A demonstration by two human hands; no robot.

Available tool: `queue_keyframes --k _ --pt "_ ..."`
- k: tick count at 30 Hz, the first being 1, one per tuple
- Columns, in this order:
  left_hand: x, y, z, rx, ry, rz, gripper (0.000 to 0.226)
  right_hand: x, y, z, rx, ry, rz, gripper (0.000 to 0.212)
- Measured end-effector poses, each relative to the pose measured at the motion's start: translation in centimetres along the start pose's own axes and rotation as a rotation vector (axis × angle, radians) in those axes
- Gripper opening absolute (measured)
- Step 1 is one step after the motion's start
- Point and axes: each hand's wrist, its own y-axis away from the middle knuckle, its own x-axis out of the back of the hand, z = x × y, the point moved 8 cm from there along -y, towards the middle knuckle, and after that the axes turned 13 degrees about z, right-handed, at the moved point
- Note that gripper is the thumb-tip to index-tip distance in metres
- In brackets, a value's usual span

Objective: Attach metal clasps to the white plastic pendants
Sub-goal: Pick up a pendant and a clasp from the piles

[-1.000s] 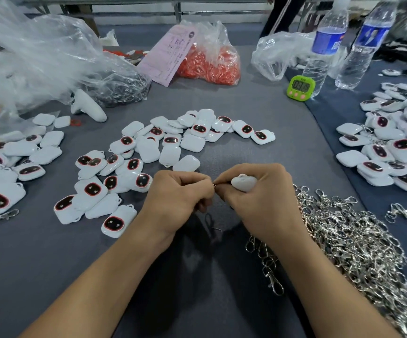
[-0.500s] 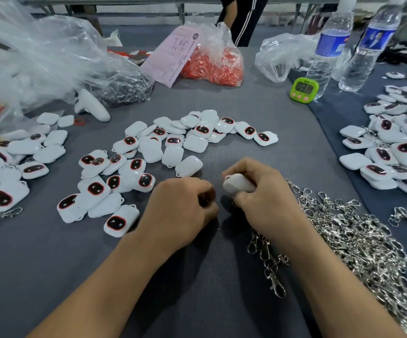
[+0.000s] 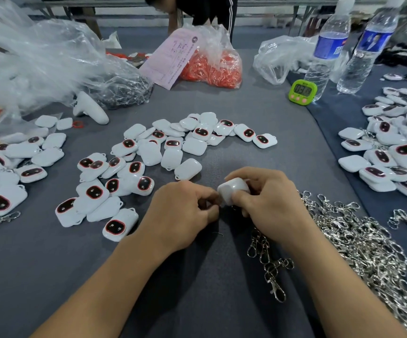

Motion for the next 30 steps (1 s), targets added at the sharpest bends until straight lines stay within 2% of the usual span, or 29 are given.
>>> queue_keyframes --k 7,17,26,30 --pt "0.50 0.14 0.38 -0.062 -0.077 0.090 0.020 -0.21 0.11 -0.12 -0.002 0.035 -0.046 0.027" --pt "0.24 0.11 0.26 -0.025 -0.055 0.045 0.001 0.21 0.18 -0.03 -0.050 0.009 -0.041 0.023" --pt "0.53 0.36 0.21 -0.007 -0.090 0.104 0.010 -0.05 0.56 -0.75 -0.032 0.012 -0.055 0.019" --pt "0.59 0.48 -0.12 0.029 -0.074 0.146 0.011 -0.72 0.79 -0.51 -0.081 -0.078 -0.078 0.017"
